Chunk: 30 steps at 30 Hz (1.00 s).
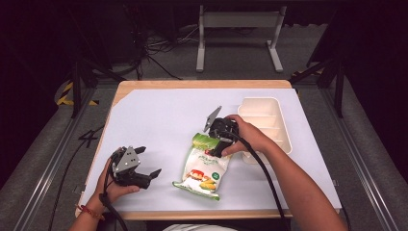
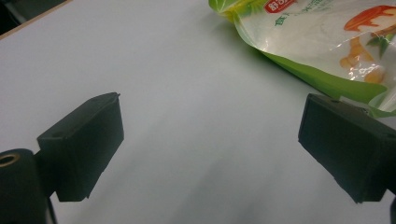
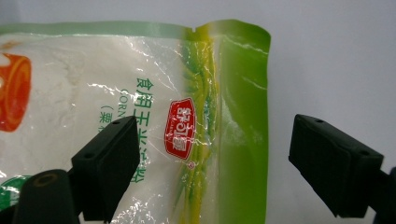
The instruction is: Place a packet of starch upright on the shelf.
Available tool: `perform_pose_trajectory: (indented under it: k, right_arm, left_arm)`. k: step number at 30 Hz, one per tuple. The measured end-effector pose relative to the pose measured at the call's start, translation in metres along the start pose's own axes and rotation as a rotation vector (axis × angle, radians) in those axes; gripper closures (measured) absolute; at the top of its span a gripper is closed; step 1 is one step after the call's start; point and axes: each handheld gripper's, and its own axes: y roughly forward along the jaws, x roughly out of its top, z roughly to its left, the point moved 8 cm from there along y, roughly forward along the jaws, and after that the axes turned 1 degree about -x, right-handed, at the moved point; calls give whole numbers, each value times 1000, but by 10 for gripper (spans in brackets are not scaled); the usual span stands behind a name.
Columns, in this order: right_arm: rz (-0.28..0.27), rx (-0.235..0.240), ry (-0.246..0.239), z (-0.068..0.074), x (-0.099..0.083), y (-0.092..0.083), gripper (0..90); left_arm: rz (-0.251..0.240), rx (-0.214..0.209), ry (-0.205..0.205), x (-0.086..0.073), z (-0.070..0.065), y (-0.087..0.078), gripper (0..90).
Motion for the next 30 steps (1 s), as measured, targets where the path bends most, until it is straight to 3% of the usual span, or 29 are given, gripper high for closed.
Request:
perform_pose_trajectory:
  k: [2,9,12,17,18,21,22,23,25,26,30]
  right_arm:
    - [28,-8,-26,-2,2,7,156]
    - [122,27,-20,-8,2,27,144]
    - [191,67,-17,-10,-4,35,128]
    - [208,161,22,-11,-5,45,113]
    - [208,161,22,-11,-5,45,113]
    - [187,231,30,-7,-5,43,230]
    - [181,228,26,-6,-5,42,264]
    - [183,234,22,-6,-5,40,333]
    - [154,282,0,1,-2,36,556]
    - [154,282,0,1,-2,36,556]
    - [139,256,-59,7,0,34,731]
  left_arm:
    - [5,-4,5,-1,0,0,76]
    - [5,-12,8,0,-3,1,76]
    - [11,-13,24,1,-6,1,76]
    - [10,-16,25,1,-7,1,76]
    - [11,-16,24,0,-7,0,76]
    - [17,-18,28,0,-8,0,76]
    - [17,-18,27,0,-8,1,76]
    - [20,-18,27,0,-8,1,77]
    - [22,-16,27,-1,-8,0,76]
    - [22,-15,25,-1,-8,0,76]
    - [24,-13,23,-1,-8,0,77]
